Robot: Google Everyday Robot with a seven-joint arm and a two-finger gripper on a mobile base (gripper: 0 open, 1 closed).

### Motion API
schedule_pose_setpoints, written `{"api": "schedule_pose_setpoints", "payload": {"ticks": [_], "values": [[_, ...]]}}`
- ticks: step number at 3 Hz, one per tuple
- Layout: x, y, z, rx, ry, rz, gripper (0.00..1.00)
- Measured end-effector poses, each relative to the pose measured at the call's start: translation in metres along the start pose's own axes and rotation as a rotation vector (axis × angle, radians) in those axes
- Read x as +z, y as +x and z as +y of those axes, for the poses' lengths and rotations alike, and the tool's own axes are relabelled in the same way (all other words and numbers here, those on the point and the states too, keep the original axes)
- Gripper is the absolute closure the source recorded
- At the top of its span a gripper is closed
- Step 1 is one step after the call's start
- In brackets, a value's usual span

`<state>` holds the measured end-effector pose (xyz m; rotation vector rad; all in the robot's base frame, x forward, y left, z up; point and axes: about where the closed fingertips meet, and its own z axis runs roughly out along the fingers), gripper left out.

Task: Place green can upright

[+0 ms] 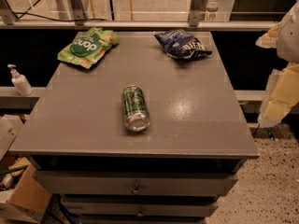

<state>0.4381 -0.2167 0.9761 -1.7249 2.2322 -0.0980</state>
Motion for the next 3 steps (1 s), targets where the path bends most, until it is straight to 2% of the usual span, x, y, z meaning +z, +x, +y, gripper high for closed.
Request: {"api": "schedule_pose_setpoints", "payload": {"ticks": [1, 2, 3], "values": [[0.000, 0.000, 0.000, 0.000, 0.000, 0.000, 0.00], [0.011, -0.014, -0.001, -0.076, -0.021, -0.049, 0.00], [0.034, -0.041, -0.009, -0.209, -0.046, -0.110, 0.00]]}}
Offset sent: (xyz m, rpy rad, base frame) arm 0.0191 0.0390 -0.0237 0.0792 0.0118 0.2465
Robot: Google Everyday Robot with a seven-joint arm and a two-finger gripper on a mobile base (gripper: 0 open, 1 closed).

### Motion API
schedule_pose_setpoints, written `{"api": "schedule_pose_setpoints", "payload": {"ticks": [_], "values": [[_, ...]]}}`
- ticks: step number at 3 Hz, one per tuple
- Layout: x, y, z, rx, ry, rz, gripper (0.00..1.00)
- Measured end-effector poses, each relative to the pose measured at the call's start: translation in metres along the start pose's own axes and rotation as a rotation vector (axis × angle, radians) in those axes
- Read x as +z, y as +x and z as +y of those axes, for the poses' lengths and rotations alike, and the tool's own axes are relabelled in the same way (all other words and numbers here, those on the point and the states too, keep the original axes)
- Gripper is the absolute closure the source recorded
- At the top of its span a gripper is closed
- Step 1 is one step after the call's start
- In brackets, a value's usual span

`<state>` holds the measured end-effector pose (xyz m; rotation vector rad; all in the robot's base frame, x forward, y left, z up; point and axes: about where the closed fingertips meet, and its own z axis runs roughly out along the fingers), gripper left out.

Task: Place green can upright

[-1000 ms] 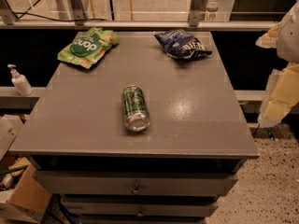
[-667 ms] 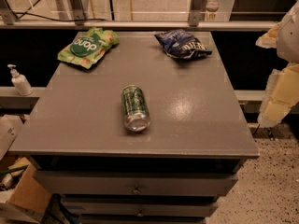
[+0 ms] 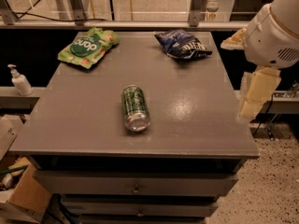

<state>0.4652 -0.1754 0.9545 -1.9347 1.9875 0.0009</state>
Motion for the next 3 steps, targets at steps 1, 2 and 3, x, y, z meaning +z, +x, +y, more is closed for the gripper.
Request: {"api": "schedule_pose_setpoints", "payload": {"ticks": [1, 2, 3], "values": [[0.019, -0.023, -0.014, -0.119, -0.023, -0.062, 0.00], [0.030, -0.051, -0.020, -0.261, -0.037, -0.114, 0.00], [0.036, -0.078, -0.016, -0.412, -0.054, -0.168, 0.00]]}}
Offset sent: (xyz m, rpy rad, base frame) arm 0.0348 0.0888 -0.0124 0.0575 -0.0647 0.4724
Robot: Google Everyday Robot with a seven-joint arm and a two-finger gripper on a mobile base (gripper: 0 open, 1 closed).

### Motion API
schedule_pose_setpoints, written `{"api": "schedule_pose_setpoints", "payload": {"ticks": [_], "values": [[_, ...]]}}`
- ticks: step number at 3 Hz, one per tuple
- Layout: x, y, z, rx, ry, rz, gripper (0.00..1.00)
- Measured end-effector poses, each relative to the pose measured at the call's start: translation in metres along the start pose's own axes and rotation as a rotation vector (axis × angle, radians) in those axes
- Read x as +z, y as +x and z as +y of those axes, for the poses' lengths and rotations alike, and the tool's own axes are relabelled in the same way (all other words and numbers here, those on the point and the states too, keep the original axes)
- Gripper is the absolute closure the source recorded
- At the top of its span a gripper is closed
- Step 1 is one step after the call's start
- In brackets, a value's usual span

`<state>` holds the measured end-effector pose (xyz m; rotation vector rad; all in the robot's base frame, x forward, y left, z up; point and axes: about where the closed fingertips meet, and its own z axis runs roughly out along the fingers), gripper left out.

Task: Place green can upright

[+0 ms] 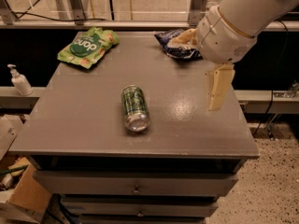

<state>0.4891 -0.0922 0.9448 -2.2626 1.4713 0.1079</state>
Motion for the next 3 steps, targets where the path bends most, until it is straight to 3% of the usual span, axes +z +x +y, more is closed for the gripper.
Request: {"api": "schedule_pose_setpoints", "payload": {"ticks": [1, 2, 3], "values": [[0.0035, -0.0205, -0.0031, -0.158, 0.001, -0.057, 0.00], [0.0036, -0.0206, -0.0032, -0.158, 0.001, -0.057, 0.00], [0.0037, -0.0282, -0.0106, -0.277, -0.015, 0.021, 0.00]]}}
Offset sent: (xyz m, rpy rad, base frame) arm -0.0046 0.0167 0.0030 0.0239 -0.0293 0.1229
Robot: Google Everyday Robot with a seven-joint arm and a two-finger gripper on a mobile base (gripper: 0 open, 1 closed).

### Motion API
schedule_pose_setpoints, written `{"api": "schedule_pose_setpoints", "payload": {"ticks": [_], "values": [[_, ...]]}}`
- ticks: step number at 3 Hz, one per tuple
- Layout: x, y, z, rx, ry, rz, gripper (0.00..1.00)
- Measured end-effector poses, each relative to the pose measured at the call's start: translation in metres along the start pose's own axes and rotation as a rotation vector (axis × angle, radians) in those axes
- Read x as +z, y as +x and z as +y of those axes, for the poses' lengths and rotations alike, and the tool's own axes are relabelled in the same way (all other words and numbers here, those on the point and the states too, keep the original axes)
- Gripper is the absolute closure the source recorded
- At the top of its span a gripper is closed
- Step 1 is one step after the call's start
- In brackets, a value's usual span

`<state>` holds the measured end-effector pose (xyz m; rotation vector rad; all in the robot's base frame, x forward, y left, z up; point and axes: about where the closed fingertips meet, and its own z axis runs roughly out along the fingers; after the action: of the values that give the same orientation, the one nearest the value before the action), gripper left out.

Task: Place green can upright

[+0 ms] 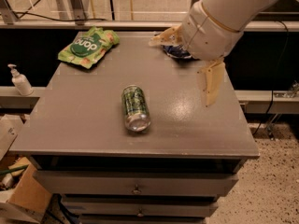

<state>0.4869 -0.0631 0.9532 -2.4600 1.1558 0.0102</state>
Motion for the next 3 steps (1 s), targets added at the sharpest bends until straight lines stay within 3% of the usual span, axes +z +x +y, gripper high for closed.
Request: {"api": "schedule_pose_setpoints", "payload": {"ticks": [1, 3], "values": [[0.003, 0.003, -0.022, -0.182, -0.049, 0.095, 0.00], [0.027, 0.025, -0.063, -0.400, -0.155, 0.166, 0.00]]}}
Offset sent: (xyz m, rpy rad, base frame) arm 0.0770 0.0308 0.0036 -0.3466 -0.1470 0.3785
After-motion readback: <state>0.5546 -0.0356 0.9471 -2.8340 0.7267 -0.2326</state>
